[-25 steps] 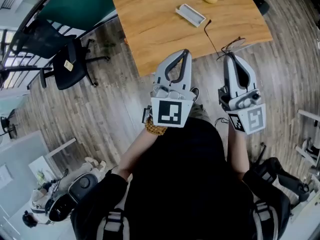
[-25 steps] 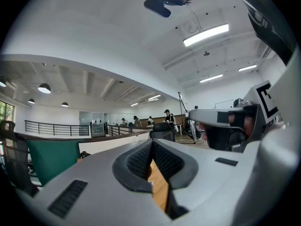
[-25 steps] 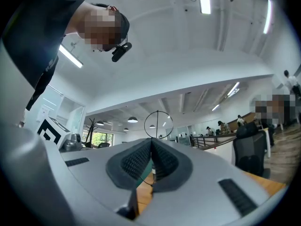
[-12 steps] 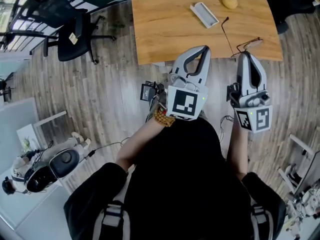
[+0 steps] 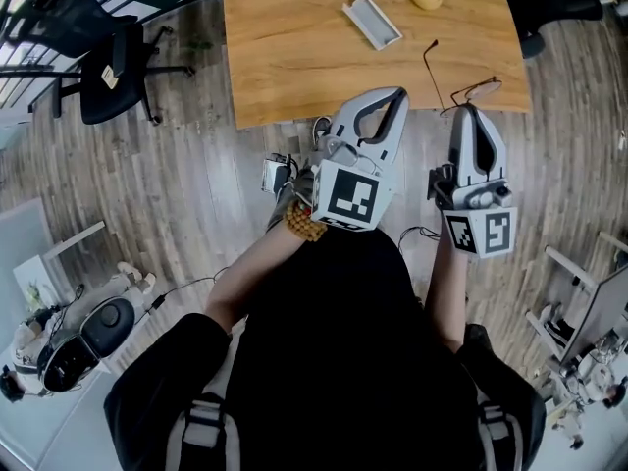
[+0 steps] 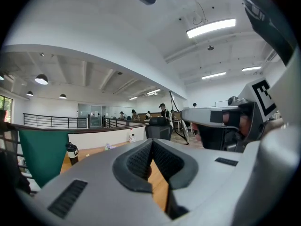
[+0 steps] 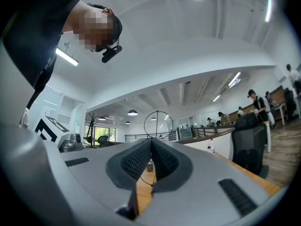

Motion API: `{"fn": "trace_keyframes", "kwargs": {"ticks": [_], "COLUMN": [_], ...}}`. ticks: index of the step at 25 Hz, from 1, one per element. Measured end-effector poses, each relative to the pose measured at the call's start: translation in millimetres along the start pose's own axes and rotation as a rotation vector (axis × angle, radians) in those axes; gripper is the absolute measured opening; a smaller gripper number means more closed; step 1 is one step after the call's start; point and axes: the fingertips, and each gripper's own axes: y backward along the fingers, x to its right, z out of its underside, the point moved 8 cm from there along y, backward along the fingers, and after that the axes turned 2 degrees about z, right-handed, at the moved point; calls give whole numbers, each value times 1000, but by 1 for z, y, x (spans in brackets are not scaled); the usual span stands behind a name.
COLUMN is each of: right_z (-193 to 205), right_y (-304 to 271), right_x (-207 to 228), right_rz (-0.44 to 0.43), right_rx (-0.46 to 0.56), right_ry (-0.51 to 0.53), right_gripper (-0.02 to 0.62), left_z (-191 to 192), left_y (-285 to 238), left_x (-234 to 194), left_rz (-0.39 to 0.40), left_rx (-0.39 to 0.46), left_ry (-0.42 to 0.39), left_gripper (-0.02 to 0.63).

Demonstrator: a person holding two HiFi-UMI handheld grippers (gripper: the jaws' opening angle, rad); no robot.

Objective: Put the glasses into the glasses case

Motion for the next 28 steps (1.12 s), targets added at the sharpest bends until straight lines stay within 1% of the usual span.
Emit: {"fn": "trace_keyframes", "kwargs": {"ticks": [3,7,11,17,18,21,22,25,28], "right_z": [0,-2,-4,-1,0,3,5,11,19], "right_y": [-9,-28,-49,-90,-96,-115,-123,-141,-157], "right_x": [16,39,60,80,82,92,94,96,93], "right_rz": [30,22,27,-1,-4,-13,-17,-29,-45], "right_rx": [-29,-58,-33,-76,-82,-69,-70,-99,-128], "right_ry": [20,51,-31,-34,-47,-152,-171,-166,-156], "right_gripper": [11,11,11,11,11,11,11,11,11], "left_z": [-1,1,1,-3,-3,-2,-1,3,10], "left_y": [-20,-50,-74,-106,-111,-123,-127,-131,-129], "left_x": [-8,-17,-27,-53,-57,-72,-77,-94,-114], "left_rz": [18,24,28,24,21,12,8,-11,-37], "left_rx": [17,26,30,43,45,51,54,52,44], "left_ry": [3,36,48,70,78,98,102,122,158], "left_gripper": [18,18,18,18,18,18,18,19,18]}}
